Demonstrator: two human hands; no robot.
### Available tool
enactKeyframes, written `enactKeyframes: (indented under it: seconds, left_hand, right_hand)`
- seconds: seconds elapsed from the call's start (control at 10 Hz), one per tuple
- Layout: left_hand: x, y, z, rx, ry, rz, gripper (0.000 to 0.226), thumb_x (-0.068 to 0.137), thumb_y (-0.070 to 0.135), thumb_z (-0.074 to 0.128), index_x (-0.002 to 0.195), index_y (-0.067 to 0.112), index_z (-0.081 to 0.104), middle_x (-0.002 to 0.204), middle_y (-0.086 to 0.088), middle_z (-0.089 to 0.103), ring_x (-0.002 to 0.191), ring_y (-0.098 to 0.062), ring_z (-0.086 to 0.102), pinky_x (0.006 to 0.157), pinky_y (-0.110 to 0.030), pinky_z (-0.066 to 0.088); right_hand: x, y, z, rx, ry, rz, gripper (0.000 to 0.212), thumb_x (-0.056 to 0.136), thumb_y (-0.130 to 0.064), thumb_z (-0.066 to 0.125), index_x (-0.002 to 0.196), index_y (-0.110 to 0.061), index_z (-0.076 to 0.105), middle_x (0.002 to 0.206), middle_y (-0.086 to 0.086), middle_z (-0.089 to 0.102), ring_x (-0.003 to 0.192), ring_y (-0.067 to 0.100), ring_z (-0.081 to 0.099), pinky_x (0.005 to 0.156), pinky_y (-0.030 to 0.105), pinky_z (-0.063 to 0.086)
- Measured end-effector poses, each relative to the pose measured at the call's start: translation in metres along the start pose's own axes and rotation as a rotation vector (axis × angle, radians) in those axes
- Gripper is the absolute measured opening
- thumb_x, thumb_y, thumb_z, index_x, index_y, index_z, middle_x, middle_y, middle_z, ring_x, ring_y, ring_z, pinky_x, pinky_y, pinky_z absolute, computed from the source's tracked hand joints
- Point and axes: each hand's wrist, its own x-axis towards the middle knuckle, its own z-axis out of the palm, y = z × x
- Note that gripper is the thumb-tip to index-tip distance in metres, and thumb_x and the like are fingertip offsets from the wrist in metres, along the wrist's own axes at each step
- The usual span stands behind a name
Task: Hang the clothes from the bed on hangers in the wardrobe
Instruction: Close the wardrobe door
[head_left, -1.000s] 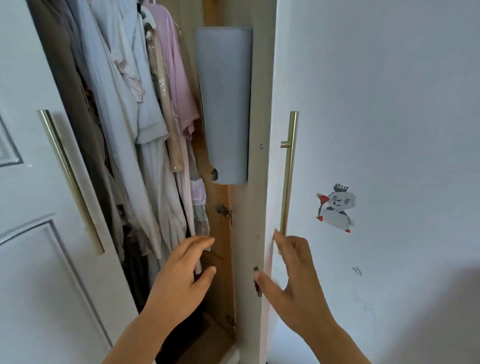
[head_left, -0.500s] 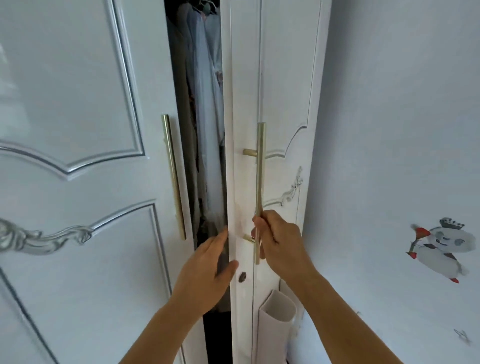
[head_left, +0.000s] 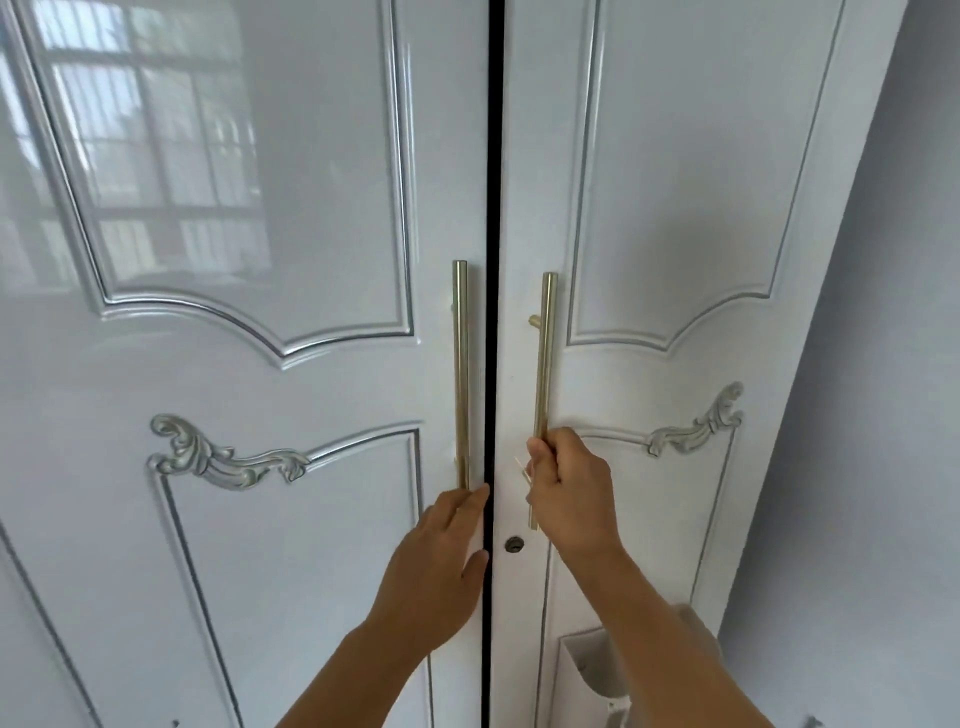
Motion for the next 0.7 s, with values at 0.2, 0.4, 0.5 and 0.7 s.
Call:
enactKeyframes:
  seconds: [0.2,0.4,0.5,0.7]
  left_hand:
    - [0.004,-0.003,0.008,0.038,0.004,-0.005,0.059,0.097,0.023,0.046,0.148,0.028,0.018,0.146,0.013,0.029,0.13,-0.004,0.035,0.099,-0.007,0.025]
    - [0.003,-0.004,0.007,0.052,-0.002,0.015,0.06,0.096,0.021,0.047,0.148,0.031,0.018,0.146,0.016,0.029,0.13,-0.002,0.033,0.096,-0.004,0.019]
    - [0.006,-0.006,0.005,0.045,0.002,0.022,0.06,0.095,0.021,0.05,0.147,0.03,0.023,0.145,0.014,0.033,0.129,-0.004,0.035,0.094,-0.003,0.018]
    - [-0.002,-0.005,0.009,-0.013,0.049,-0.021,0.053,0.093,0.023,0.056,0.142,0.025,0.037,0.138,0.011,0.043,0.124,-0.006,0.044,0.093,-0.004,0.023]
  right_hand:
    - [0.008,0.002,0.01,0.029,0.084,-0.038,0.019,0.097,-0.022,0.045,0.087,-0.009,0.054,0.071,0.005,0.062,0.064,0.025,0.06,0.064,0.041,0.052]
    - [0.022,0.004,0.022,0.089,0.079,-0.021,0.019,0.097,-0.022,0.047,0.086,-0.009,0.055,0.069,0.004,0.062,0.063,0.024,0.062,0.064,0.042,0.053]
    - [0.024,0.004,0.017,0.131,0.044,-0.024,0.019,0.097,-0.022,0.048,0.083,-0.01,0.053,0.068,0.007,0.061,0.06,0.024,0.062,0.062,0.041,0.054]
    - [0.011,0.021,-0.012,0.18,-0.166,0.074,0.027,0.089,-0.026,0.062,0.115,-0.02,0.057,0.098,-0.004,0.064,0.075,0.013,0.065,0.076,0.029,0.053]
